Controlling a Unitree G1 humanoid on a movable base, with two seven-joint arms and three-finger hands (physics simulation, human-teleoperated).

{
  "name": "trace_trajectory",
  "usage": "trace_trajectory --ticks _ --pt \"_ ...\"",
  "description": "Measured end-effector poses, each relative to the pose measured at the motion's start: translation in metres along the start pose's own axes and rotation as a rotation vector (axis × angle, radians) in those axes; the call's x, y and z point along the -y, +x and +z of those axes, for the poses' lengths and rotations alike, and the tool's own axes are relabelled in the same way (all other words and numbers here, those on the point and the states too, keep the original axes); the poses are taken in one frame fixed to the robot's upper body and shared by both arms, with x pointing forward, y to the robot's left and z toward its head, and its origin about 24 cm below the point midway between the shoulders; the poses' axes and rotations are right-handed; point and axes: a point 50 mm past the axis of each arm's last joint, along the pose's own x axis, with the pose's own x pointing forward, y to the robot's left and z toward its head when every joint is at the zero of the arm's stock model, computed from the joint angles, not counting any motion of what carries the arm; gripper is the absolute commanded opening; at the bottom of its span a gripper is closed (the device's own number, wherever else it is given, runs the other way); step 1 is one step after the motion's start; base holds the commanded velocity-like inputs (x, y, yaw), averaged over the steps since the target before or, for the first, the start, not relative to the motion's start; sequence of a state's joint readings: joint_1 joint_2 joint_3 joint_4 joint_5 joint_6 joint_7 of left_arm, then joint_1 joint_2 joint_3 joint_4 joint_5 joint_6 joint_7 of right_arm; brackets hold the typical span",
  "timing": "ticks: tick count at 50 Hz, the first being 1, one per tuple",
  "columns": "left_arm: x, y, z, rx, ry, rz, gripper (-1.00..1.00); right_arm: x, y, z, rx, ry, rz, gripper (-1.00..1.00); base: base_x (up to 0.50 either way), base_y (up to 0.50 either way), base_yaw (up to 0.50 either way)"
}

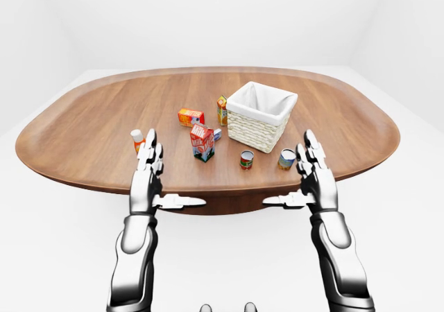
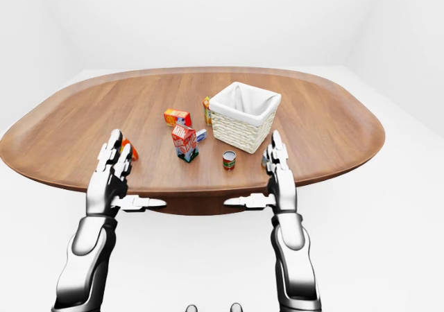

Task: Pick up the tomato sauce, and put it in the basket.

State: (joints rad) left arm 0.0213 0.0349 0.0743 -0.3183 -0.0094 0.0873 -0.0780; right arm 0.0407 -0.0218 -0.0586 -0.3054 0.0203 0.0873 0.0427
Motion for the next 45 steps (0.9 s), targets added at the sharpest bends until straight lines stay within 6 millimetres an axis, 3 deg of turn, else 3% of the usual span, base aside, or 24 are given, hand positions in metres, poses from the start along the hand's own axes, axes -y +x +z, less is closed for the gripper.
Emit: trace_trajectory --ticks 11,33,45 --pt "-0.001 -0.001 0.007 0.027 0.008 -0.002 1.0 0.001 -0.002 0.008 0.033 0.004 0.006 1.0 0.02 0.0 0.0" --pt "0.0 -0.003 0.009 0.036 0.011 -0.005 1.0 0.001 -0.005 0.009 0.04 0.051 0.04 1.0 0.47 0.0 0.0" --pt "-0.002 -0.003 0.009 0.036 0.024 -0.006 1.0 -0.002 -0.005 0.006 0.026 0.052 0.045 1.0 0.0 -0.17 0.0"
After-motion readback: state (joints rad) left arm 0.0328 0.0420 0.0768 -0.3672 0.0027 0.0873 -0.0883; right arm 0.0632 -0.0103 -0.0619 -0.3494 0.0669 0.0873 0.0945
